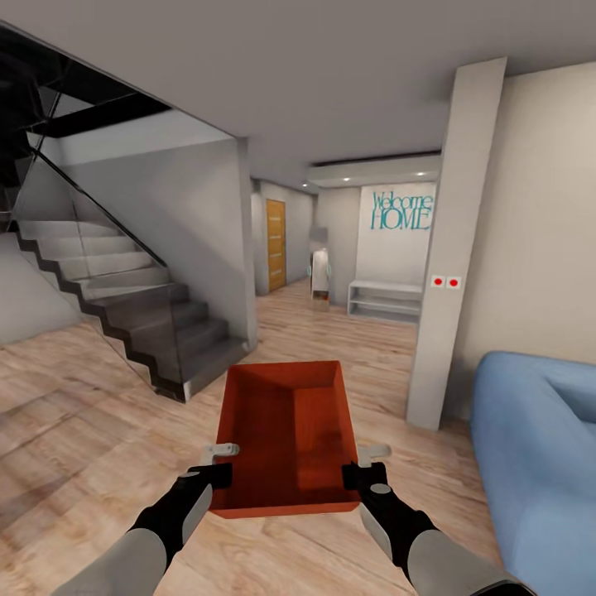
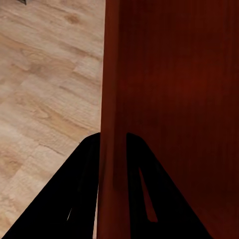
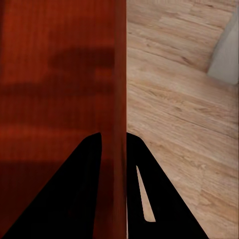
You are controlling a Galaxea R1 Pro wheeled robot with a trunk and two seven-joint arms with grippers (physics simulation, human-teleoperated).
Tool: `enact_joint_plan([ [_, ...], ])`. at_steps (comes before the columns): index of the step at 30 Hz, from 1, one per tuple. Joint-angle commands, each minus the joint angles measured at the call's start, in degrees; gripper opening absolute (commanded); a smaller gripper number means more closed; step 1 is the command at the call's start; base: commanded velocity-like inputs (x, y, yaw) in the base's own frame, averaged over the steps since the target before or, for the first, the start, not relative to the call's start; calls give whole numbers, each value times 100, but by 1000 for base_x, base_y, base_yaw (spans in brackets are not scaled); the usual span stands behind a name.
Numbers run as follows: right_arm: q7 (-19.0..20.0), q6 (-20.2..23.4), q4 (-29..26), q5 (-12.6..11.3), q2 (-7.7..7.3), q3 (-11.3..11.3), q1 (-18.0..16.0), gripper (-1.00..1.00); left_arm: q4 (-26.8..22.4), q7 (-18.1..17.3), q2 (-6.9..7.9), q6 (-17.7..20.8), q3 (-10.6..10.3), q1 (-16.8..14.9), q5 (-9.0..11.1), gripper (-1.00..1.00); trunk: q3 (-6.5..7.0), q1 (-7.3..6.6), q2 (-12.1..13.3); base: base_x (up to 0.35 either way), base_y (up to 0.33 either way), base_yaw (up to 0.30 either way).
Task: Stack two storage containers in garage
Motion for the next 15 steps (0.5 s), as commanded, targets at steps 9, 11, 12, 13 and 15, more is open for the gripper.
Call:
enact_joint_plan([
  [9,-57,-32,-4,-11,0,-122,-12,-100,-4,67,11,44,3,2,-71,-100,-8,4,-6,322,0,0],
  [11,-57,-32,-7,-11,1,-122,-12,-100,-3,66,11,44,-1,2,-71,-100,-8,4,-6,322,0,0],
  [12,-57,-34,-8,-11,7,-116,-12,-100,-3,69,13,44,1,2,-69,-100,-8,4,-6,322,0,0],
  [13,-57,-33,-5,-11,8,-114,-12,-100,-3,69,17,44,3,2,-68,-100,-8,4,-6,322,0,0],
  [15,-57,-34,-4,-11,7,-118,-12,-100,-3,70,17,44,4,2,-69,-100,-8,4,-6,322,0,-124],
])
